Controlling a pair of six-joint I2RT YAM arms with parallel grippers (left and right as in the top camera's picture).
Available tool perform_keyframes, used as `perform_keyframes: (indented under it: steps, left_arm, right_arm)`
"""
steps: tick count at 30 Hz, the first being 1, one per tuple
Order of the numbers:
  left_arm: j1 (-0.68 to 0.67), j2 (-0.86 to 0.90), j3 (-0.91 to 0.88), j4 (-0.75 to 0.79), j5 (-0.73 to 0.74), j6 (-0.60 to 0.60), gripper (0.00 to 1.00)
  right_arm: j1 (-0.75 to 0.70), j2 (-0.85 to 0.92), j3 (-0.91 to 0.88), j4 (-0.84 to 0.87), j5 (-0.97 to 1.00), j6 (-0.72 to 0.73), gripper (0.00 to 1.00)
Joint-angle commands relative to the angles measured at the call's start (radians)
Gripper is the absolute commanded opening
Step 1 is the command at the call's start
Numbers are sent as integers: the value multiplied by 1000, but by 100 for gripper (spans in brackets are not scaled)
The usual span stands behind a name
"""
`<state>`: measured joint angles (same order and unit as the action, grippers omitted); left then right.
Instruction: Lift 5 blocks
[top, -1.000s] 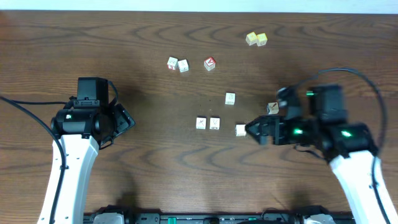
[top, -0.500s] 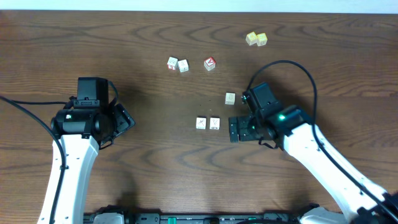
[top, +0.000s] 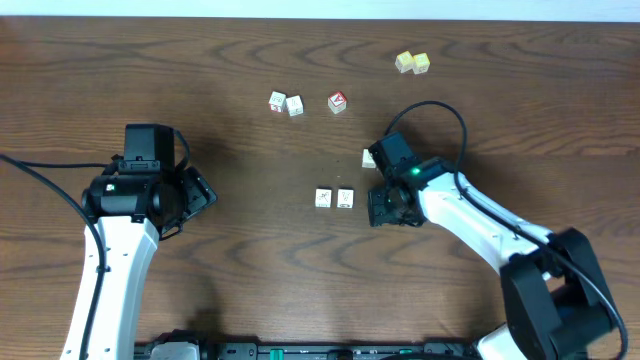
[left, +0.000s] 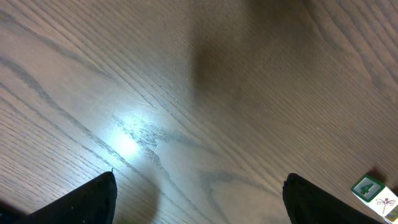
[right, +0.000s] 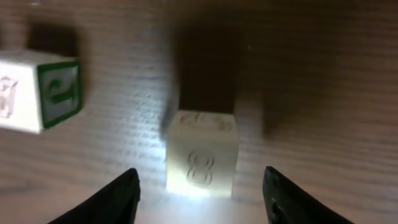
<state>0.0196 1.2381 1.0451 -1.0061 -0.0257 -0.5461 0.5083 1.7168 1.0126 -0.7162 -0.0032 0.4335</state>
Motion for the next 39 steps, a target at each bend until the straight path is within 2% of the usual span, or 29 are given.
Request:
perform_keyframes:
  steps: [1,5,9,19,30,39]
  left_arm:
    - [5,3,-3,-3,-9,-2,86]
    - [5,3,-3,-3,-9,-2,86]
    - [5,3,-3,-3,-9,-2,86]
    - [5,3,-3,-3,-9,-2,86]
    - [5,3,-3,-3,-9,-2,86]
    - [5,3,-3,-3,-9,-2,86]
  right_arm:
    - [6,33,2,21,52,0,55]
    - [6,38,2,27,52,0,49]
    - [5,38,2,36,64,0,36]
    - [-9,38,1,44,85,0,31]
    - [-116,38,1,81,77,26,23]
    - [-128,38,1,78,11,26,24]
